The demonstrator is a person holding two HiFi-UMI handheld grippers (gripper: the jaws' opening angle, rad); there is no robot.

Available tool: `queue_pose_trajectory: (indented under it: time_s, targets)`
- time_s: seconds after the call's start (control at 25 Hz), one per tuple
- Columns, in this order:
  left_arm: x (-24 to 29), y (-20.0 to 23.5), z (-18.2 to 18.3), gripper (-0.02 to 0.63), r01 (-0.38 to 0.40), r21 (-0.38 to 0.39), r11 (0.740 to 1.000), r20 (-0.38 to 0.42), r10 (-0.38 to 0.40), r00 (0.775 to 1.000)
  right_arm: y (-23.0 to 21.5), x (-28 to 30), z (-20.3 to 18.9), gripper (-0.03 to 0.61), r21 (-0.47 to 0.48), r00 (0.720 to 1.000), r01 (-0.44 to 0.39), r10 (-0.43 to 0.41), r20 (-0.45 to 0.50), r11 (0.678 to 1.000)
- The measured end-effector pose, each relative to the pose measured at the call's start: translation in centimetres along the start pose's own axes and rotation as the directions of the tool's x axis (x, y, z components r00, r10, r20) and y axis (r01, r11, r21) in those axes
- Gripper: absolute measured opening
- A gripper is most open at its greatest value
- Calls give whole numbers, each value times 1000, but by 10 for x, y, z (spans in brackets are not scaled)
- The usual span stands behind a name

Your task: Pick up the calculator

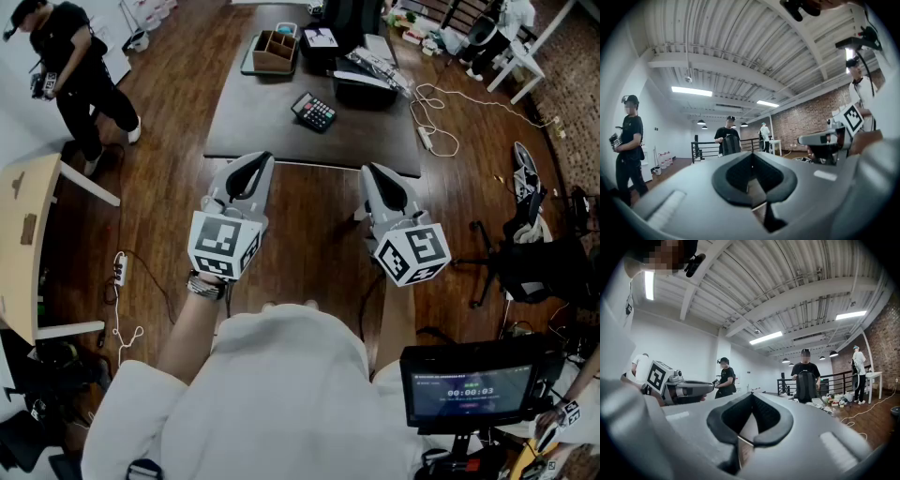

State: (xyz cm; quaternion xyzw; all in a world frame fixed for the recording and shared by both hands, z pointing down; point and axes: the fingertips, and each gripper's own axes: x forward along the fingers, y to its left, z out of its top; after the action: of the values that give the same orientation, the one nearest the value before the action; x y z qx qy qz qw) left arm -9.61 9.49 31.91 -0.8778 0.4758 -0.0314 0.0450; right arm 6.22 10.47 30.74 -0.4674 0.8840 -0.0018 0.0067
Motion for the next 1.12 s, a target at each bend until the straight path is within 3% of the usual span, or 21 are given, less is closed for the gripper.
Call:
queue_pose_trajectory:
  time_s: [0.4,0.56,0.8,0.92,1.12]
  targets:
    - [-30,20,5,6,4,26,1000,24,-5,1000,24,-11,9,2,10,998,56,-56,23,998]
    - [-38,14,5,6,70,55,996,50,-73,996,28,-14,3,2,31,995,100,-101,18,994]
    - [-33,4,12,-15,151,122,981,44,-157,987,39,-5,7,2,12,994,100,-101,31,995]
    - [-27,-4,9,-15,201,95,975,48,-206,977,35,-1,2,2,16,994,104,-105,22,994]
    - [-2,11,0,-15,172,43,984,33,-174,984,16,17,-10,2,34,995,102,-102,13,994]
